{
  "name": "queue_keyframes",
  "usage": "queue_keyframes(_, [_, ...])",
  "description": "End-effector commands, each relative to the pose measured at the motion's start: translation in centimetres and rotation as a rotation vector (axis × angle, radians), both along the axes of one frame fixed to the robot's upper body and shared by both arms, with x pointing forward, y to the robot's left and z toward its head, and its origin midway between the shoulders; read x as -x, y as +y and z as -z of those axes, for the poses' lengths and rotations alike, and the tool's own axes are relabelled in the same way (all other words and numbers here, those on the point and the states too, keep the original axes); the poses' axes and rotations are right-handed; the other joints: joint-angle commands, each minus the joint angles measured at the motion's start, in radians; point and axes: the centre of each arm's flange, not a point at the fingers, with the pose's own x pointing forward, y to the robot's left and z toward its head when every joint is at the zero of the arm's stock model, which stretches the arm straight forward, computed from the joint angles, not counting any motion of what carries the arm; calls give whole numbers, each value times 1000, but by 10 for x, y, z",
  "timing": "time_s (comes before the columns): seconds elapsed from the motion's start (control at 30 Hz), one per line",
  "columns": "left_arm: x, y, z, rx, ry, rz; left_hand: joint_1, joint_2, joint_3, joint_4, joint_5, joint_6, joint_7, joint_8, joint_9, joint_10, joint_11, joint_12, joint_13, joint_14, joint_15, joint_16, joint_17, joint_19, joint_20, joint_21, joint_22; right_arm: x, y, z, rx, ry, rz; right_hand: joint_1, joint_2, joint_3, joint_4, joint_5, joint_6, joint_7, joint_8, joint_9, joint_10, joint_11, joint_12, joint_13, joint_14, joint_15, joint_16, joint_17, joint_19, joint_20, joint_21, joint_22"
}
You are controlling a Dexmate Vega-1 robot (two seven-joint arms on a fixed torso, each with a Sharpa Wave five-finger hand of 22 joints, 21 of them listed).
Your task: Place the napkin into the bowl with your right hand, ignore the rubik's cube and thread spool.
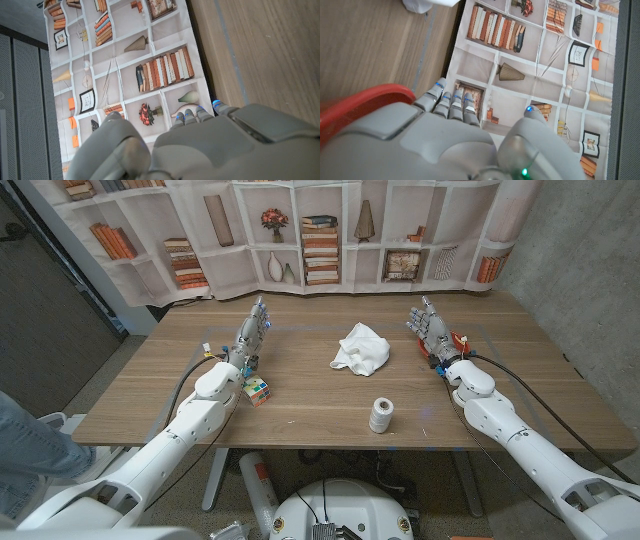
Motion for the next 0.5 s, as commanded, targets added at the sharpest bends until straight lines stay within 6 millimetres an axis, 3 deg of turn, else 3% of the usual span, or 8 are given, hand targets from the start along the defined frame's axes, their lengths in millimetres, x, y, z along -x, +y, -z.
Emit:
queue_keyframes(0.03, [0,-8,-3,-8,17,3,10,3,0,6,6,-10,2,7,4,-15,2,7,0,-90,0,6,4,-145,-35,7,1,0,-4,2,-18,10,-3,11,3,8,-3,3,10,2,6,1,9,0,4,1,2,4,5,5,6,-7,4,4])
queue_keyframes(0.5, [0,-11,-4,-24,24,-6,9,7,-3,3,9,-9,3,7,4,-16,5,7,-3,-91,3,6,4,-146,-36,8,1,5,-8,-3,-7,-13,6,20,10,10,-8,1,13,-2,7,2,19,-7,7,2,14,-2,8,4,12,-7,0,5])
